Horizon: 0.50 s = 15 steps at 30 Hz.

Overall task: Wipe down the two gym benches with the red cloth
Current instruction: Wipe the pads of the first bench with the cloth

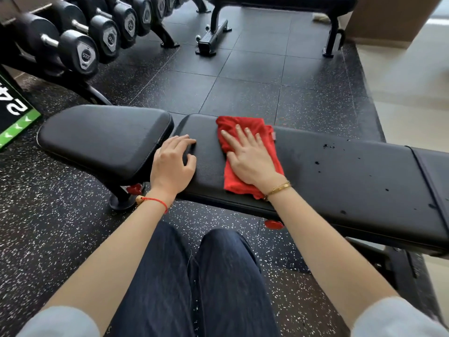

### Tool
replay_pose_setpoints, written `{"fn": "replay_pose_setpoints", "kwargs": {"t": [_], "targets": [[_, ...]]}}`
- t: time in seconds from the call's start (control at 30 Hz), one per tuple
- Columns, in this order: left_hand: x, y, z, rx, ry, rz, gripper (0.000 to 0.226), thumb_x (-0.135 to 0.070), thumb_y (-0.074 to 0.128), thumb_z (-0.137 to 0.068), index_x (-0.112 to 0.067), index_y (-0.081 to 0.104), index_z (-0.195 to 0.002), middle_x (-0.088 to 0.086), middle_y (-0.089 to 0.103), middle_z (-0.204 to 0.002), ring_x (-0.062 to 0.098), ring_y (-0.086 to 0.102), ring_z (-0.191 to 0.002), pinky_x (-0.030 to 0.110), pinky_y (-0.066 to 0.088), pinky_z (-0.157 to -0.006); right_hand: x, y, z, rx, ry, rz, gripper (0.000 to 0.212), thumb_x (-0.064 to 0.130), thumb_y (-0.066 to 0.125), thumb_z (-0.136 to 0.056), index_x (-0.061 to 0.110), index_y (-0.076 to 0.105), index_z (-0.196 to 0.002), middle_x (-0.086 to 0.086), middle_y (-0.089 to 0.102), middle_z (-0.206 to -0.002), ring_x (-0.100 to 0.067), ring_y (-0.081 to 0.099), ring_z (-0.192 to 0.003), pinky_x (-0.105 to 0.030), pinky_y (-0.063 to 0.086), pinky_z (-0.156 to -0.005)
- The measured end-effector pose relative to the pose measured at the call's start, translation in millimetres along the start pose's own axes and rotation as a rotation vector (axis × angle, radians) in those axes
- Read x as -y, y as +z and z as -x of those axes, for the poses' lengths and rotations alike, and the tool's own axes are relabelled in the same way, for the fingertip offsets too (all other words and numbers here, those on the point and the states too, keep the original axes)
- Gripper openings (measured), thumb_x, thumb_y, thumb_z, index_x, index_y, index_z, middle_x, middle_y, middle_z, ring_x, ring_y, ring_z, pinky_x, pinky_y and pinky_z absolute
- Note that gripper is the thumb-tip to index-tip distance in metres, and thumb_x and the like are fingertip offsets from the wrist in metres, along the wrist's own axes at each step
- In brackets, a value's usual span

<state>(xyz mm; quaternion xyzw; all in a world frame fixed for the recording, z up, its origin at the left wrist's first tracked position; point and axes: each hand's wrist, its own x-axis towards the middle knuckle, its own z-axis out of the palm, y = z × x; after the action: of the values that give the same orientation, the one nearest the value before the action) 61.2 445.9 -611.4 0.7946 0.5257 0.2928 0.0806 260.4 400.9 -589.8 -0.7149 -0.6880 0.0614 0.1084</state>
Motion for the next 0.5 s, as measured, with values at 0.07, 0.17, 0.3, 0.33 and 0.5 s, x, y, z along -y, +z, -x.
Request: {"fn": "replay_pose_setpoints", "kwargs": {"t": [0.07, 0.17, 0.3, 0.33, 0.5], "targets": [[-1.4, -1.1, 0.7, 0.008, 0.002, 0.001, 0.038, -0.016, 0.055, -0.087, -0.019, 0.064, -0.124, -0.001, 0.059, -0.137, 0.019, 0.047, -0.134, 0.04, 0.039, -0.11, 8.2, 2.4, 18.0, 0.007, -0.064, -0.02, 0.058, 0.031, 0.034, -0.099, 0.035, 0.015, -0.154, -0.004, 0.006, -0.164, -0.025, 0.004, -0.151, -0.042, -0.002, -0.122], [-3.1, -3.2, 1.0, 0.031, 0.013, -0.013, 0.039, -0.014, 0.055, -0.089, -0.016, 0.062, -0.127, 0.002, 0.057, -0.139, 0.022, 0.045, -0.136, 0.041, 0.037, -0.112, -3.9, 0.7, 49.7, -0.029, -0.094, -0.027, 0.058, 0.032, 0.035, -0.099, 0.038, 0.016, -0.153, 0.001, 0.01, -0.164, -0.022, 0.006, -0.151, -0.039, -0.002, -0.123], [-4.3, -5.8, -1.3, 0.079, 0.037, -0.05, 0.039, -0.014, 0.054, -0.09, -0.013, 0.06, -0.129, 0.005, 0.056, -0.14, 0.023, 0.044, -0.136, 0.041, 0.037, -0.112, -40.1, -8.5, 60.6, -0.04, -0.035, -0.028, 0.057, 0.031, 0.036, -0.099, 0.038, 0.019, -0.153, 0.0, 0.013, -0.163, -0.022, 0.009, -0.151, -0.038, 0.0, -0.123], [-5.7, -6.2, -2.1, 0.086, 0.035, -0.046, 0.039, -0.013, 0.054, -0.091, -0.011, 0.059, -0.129, 0.006, 0.055, -0.14, 0.024, 0.044, -0.136, 0.042, 0.037, -0.113, -48.9, -11.6, 53.0, -0.035, 0.006, -0.031, 0.056, 0.031, 0.036, -0.1, 0.037, 0.019, -0.153, -0.001, 0.012, -0.163, -0.023, 0.008, -0.151, -0.038, 0.0, -0.123], [-22.1, -2.5, 1.1, 0.059, 0.024, 0.009, 0.037, -0.003, 0.05, -0.089, -0.01, 0.065, -0.122, 0.01, 0.059, -0.135, 0.025, 0.049, -0.132, 0.045, 0.036, -0.113, -66.8, -22.7, 9.0, -0.016, 0.182, 0.003, 0.056, 0.032, 0.031, -0.102, 0.032, 0.015, -0.155, -0.007, 0.005, -0.164, -0.026, 0.003, -0.151, -0.042, -0.002, -0.122]]}}
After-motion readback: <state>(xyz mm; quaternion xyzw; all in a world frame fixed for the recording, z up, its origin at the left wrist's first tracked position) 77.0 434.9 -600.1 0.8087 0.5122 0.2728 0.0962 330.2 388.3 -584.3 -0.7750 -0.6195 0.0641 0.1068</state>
